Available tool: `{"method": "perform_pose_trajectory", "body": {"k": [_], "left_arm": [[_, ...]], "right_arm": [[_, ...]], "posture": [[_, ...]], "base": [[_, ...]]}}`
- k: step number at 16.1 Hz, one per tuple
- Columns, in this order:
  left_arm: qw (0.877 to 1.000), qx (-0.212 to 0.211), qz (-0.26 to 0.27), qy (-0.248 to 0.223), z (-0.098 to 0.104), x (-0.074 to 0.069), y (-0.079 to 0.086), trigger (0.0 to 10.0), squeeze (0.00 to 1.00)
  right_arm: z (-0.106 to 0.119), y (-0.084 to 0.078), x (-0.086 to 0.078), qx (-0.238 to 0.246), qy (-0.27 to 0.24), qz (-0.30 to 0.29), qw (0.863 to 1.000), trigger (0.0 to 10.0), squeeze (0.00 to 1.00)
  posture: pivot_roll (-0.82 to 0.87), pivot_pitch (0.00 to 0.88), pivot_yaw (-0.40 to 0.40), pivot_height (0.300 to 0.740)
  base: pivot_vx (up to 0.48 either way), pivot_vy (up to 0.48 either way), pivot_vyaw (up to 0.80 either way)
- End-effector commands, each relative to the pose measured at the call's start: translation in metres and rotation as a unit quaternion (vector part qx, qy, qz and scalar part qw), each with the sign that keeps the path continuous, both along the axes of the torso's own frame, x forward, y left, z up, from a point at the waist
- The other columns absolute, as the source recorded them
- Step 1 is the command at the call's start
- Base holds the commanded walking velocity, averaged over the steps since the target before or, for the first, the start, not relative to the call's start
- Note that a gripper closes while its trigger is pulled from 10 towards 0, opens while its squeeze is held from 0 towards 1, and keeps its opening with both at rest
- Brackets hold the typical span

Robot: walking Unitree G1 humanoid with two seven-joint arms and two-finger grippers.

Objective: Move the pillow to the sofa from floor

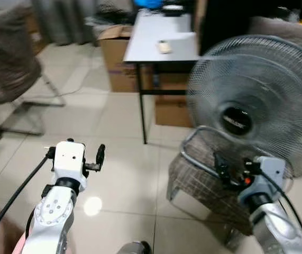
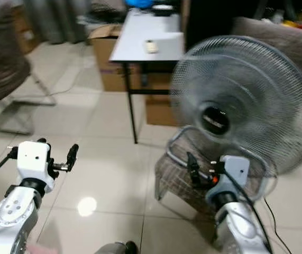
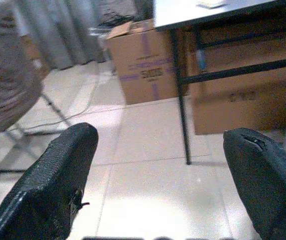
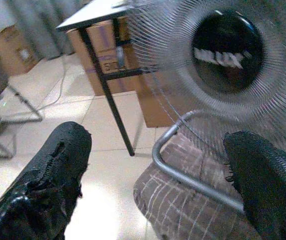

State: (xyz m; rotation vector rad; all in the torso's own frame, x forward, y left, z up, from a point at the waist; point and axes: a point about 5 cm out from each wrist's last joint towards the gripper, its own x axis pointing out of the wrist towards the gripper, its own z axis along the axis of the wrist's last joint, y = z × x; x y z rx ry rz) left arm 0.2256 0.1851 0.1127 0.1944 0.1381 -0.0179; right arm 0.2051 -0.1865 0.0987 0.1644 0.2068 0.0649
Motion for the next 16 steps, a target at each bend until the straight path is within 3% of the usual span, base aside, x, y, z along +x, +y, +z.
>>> {"method": "perform_pose_trajectory", "body": {"k": [1,3,6,9,12,15,16], "left_arm": [[1.000,0.015,0.008,-0.002,0.003,0.000,0.002,10.0,0.00],[0.999,0.032,0.022,0.002,-0.001,0.000,0.005,10.0,0.00],[1.000,0.003,0.005,-0.003,0.001,0.000,-0.002,10.0,0.00],[0.999,0.033,-0.002,0.003,-0.002,-0.001,-0.008,10.0,0.00],[1.000,0.009,0.013,-0.002,-0.001,-0.002,-0.004,10.0,0.00],[1.000,-0.004,0.018,-0.005,0.001,-0.001,-0.004,10.0,0.00],[1.000,-0.010,0.020,-0.002,0.002,-0.001,-0.006,10.0,0.00]], "right_arm": [[0.005,0.005,0.004,-0.003,-0.019,0.025,0.999,10.0,1.00],[0.003,0.007,0.009,-0.015,-0.020,0.041,0.999,10.0,1.00],[0.006,0.002,0.016,-0.022,-0.028,0.036,0.999,10.0,1.00],[-0.002,0.000,0.018,-0.029,-0.015,0.020,0.999,10.0,1.00],[-0.007,0.007,0.020,-0.032,-0.002,0.022,0.999,10.0,1.00],[-0.003,0.006,0.025,-0.037,-0.002,0.008,0.999,10.0,1.00],[-0.002,-0.001,0.028,-0.065,0.001,-0.023,0.998,10.0,1.00]], "posture": [[-0.03,0.000,0.056,0.740],[-0.03,0.000,0.054,0.740],[-0.01,0.000,0.039,0.740],[0.00,0.000,0.029,0.740],[0.04,0.000,-0.005,0.740],[0.04,0.000,-0.034,0.740],[0.05,0.000,-0.043,0.740]], "base": [[0.000,0.000,0.80],[0.000,0.000,0.80],[0.000,0.000,0.80],[0.000,0.000,0.80],[0.000,0.000,0.76],[0.000,0.000,0.00],[0.000,0.000,0.00]]}}
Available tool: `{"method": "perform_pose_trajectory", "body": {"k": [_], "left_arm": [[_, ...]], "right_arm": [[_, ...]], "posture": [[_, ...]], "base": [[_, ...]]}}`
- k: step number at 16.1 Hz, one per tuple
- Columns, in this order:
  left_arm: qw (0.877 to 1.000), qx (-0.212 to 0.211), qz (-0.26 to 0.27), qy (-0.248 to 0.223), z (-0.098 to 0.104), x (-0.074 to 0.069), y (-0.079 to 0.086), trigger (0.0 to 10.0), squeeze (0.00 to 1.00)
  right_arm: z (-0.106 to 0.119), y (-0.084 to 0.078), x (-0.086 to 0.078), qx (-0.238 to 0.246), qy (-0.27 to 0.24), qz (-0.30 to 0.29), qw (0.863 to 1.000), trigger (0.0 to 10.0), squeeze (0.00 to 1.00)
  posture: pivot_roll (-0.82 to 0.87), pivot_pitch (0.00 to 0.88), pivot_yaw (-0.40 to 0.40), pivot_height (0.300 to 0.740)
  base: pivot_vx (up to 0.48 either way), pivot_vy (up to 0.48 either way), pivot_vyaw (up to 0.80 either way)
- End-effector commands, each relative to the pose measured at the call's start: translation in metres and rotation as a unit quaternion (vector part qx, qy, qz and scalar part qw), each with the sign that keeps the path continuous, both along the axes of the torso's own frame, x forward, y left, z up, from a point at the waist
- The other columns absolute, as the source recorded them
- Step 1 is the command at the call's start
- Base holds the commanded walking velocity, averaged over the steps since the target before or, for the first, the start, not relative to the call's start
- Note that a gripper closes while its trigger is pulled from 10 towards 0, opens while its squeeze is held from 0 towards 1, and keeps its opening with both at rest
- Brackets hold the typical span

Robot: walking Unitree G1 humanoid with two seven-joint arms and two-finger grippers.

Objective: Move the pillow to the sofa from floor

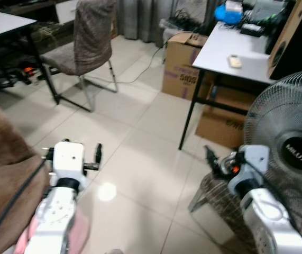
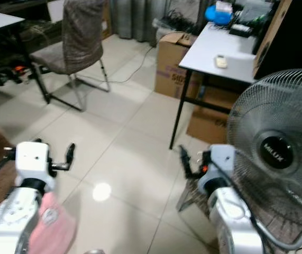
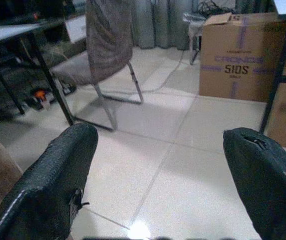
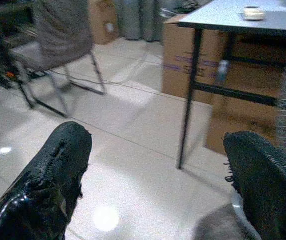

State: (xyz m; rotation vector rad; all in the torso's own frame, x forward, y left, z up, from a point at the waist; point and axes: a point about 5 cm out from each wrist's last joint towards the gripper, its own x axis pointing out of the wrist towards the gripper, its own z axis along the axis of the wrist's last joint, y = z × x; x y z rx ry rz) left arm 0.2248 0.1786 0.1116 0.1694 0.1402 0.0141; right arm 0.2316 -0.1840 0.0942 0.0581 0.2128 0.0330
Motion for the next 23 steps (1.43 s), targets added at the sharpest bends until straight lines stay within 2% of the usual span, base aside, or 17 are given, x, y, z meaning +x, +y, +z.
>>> {"method": "perform_pose_trajectory", "body": {"k": [1,2,5,8,12,16,23], "left_arm": [[1.000,-0.001,0.006,-0.005,0.005,0.001,0.001,10.0,0.00],[1.000,0.007,0.005,-0.005,0.005,0.001,0.002,10.0,0.00],[1.000,0.013,0.001,-0.004,0.007,0.004,0.005,10.0,0.00],[0.999,0.028,-0.019,0.000,0.010,0.009,0.009,10.0,0.00],[0.999,0.036,-0.030,0.000,0.014,0.015,0.013,10.0,0.00],[0.999,0.038,-0.030,0.005,0.014,0.015,0.014,10.0,0.00],[0.999,0.045,-0.017,0.000,0.019,0.014,0.020,10.0,0.00]], "right_arm": [[0.003,-0.003,0.003,-0.007,0.003,-0.011,1.000,10.0,1.00],[0.004,-0.001,0.003,0.001,-0.005,-0.019,1.000,10.0,0.00],[0.009,0.001,0.003,0.016,-0.014,-0.028,0.999,10.0,0.00],[0.006,0.006,0.001,0.030,-0.002,-0.039,0.999,10.0,0.00],[0.006,0.010,0.000,0.041,-0.002,-0.056,0.998,10.0,0.00],[0.008,0.010,0.003,0.029,0.000,-0.060,0.998,10.0,0.00],[0.008,0.015,0.008,0.041,0.007,-0.048,0.998,10.0,0.00]], "posture": [[0.05,0.000,-0.047,0.740],[0.04,0.000,-0.049,0.740],[0.03,0.000,-0.046,0.740],[0.03,0.000,0.006,0.740],[0.03,0.000,0.037,0.740],[0.04,0.000,0.033,0.740],[0.08,0.000,0.017,0.740]], "base": [[0.000,0.000,0.00],[0.000,0.000,0.00],[0.000,0.000,0.00],[-0.167,0.000,0.00],[-0.126,0.000,0.00],[0.000,0.000,0.00],[0.000,0.000,0.00]]}}
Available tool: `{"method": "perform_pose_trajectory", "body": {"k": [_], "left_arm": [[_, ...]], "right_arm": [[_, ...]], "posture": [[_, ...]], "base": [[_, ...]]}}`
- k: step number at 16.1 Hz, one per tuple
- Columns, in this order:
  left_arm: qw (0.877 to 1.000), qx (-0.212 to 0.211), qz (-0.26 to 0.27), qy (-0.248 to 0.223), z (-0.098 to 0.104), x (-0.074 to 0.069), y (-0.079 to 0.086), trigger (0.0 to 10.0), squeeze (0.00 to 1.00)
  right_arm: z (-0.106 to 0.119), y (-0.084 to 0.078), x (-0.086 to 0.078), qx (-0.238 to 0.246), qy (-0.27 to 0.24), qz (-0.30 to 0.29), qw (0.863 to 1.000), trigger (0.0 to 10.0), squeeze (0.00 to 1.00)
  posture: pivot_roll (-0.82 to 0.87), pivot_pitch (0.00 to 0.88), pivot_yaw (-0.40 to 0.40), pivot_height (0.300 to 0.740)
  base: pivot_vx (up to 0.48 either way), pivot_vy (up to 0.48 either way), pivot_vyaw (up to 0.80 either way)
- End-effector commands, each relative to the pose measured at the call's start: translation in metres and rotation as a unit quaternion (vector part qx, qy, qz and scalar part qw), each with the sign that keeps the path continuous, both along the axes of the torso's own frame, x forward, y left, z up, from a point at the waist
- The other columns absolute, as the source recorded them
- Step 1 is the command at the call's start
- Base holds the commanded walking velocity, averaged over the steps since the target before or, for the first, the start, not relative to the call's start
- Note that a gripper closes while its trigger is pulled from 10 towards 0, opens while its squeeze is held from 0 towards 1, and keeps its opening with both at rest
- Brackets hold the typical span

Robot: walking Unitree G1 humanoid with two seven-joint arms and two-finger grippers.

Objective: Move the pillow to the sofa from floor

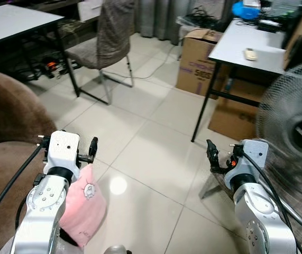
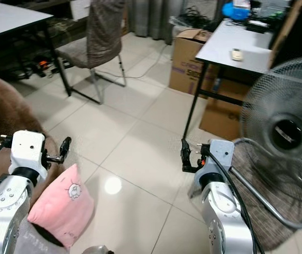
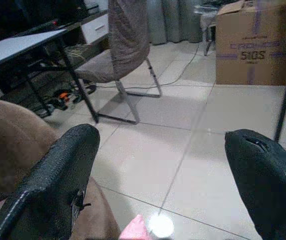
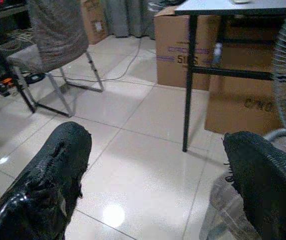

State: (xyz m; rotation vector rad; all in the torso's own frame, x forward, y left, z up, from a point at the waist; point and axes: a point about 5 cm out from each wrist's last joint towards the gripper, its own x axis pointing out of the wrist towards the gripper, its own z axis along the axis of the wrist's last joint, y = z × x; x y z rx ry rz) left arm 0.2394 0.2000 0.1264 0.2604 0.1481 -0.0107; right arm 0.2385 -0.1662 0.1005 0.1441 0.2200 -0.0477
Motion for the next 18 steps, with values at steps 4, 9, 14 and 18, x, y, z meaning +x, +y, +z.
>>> {"method": "perform_pose_trajectory", "body": {"k": [4,9,14,18], "left_arm": [[1.000,-0.005,0.001,-0.005,0.0049,-0.0023,-0.0006,10.0,0.00],[1.000,-0.005,0.006,-0.003,0.0054,-0.0049,-0.0004,10.0,0.00],[1.000,0.001,0.001,-0.006,0.0061,-0.0052,0.0000,10.0,0.00],[1.000,-0.004,-0.001,-0.002,0.0057,-0.0056,0.0002,10.0,0.00]], "right_arm": [[0.0005,-0.0024,0.0027,0.004,0.002,0.002,1.000,10.0,0.00],[-0.0004,-0.0029,0.0049,0.004,0.003,0.006,1.000,10.0,0.00],[-0.0016,-0.0025,0.0048,0.006,0.005,0.005,1.000,10.0,0.00],[-0.0030,-0.0027,0.0046,0.010,0.008,0.003,1.000,10.0,0.00]], "posture": [[0.08,0.000,0.009,0.740],[0.09,0.000,0.004,0.740],[0.09,0.000,0.004,0.740],[0.09,0.000,0.003,0.740]], "base": [[0.000,0.000,0.00],[0.000,0.316,0.00],[0.000,0.235,0.00],[0.000,0.000,0.00]]}}
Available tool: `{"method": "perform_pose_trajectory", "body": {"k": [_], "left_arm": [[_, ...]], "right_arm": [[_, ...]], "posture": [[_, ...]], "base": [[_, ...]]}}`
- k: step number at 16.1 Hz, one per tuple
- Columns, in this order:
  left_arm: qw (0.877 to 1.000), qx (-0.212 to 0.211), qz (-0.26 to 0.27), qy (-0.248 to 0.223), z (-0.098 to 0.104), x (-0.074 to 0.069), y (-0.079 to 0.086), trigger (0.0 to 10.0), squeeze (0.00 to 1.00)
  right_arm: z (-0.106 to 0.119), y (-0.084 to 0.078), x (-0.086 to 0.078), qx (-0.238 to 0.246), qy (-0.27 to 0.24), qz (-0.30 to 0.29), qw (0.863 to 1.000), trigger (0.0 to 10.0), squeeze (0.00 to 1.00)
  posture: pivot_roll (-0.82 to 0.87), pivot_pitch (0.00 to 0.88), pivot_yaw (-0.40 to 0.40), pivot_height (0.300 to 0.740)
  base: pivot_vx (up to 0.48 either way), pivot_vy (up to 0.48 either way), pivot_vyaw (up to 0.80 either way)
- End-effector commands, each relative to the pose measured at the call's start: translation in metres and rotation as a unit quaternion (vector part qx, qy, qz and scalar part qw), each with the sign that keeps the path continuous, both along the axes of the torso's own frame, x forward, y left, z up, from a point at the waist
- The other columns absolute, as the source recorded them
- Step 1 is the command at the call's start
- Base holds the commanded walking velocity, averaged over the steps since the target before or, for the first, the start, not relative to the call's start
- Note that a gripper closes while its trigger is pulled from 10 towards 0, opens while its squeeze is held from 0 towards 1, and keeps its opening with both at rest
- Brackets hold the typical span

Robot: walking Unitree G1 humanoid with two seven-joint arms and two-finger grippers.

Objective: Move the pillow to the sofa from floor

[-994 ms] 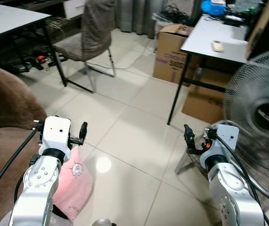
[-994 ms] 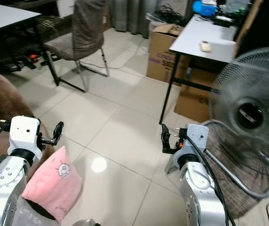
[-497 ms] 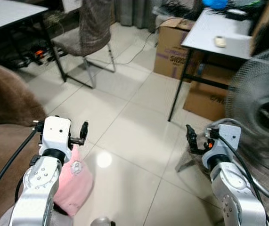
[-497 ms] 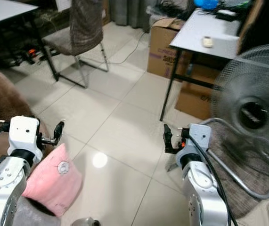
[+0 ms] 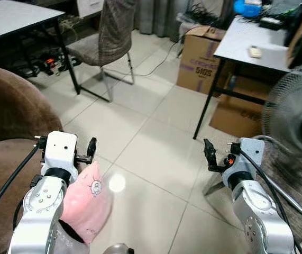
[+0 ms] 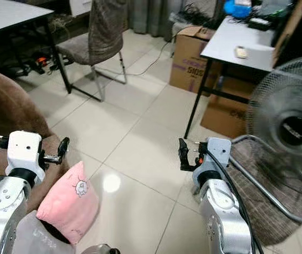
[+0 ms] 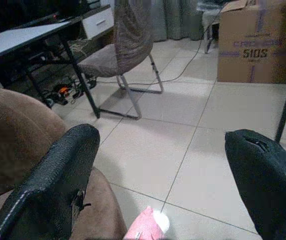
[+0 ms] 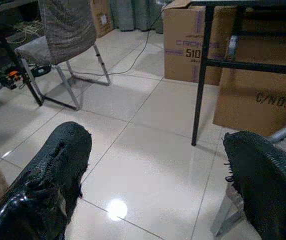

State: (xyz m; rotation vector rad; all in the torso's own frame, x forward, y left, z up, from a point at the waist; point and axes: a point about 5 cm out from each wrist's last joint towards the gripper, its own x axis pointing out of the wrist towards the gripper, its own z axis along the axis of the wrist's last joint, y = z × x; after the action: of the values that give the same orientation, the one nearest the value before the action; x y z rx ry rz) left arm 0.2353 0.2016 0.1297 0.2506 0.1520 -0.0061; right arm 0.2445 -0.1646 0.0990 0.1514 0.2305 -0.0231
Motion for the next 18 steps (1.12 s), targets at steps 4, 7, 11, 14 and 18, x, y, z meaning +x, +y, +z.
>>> {"method": "perform_pose_trajectory", "body": {"k": [4,7,11,14,18], "left_arm": [[1.000,0.002,-0.008,-0.003,0.0025,-0.0015,-0.0017,10.0,0.00],[1.000,0.002,-0.008,-0.001,0.0017,-0.0015,-0.0016,10.0,0.00],[1.000,0.005,-0.004,-0.002,0.0024,-0.0019,-0.0013,10.0,0.00],[1.000,0.002,-0.003,-0.002,0.0032,-0.0025,-0.0021,10.0,0.00],[1.000,0.001,-0.002,-0.002,0.0041,-0.0036,-0.0025,10.0,0.00]], "right_arm": [[-0.0034,-0.0053,-0.0021,0.006,0.007,-0.014,1.000,10.0,0.00],[-0.0049,-0.0054,-0.0035,0.006,0.009,-0.015,1.000,10.0,0.00],[-0.0053,-0.0043,-0.0047,0.005,0.012,-0.014,1.000,10.0,0.00],[-0.0050,-0.0030,-0.0054,0.004,0.013,-0.012,1.000,10.0,0.00],[-0.0050,-0.0024,-0.0050,0.004,0.015,-0.008,1.000,10.0,0.00]], "posture": [[0.09,0.000,0.009,0.740],[0.09,0.000,0.009,0.740],[0.09,0.000,0.008,0.740],[0.09,0.000,0.006,0.740],[0.09,0.000,0.006,0.740]], "base": [[-0.198,0.000,0.00],[-0.311,0.000,0.00],[0.000,0.000,0.00],[0.000,0.000,0.00],[0.000,0.235,0.00]]}}
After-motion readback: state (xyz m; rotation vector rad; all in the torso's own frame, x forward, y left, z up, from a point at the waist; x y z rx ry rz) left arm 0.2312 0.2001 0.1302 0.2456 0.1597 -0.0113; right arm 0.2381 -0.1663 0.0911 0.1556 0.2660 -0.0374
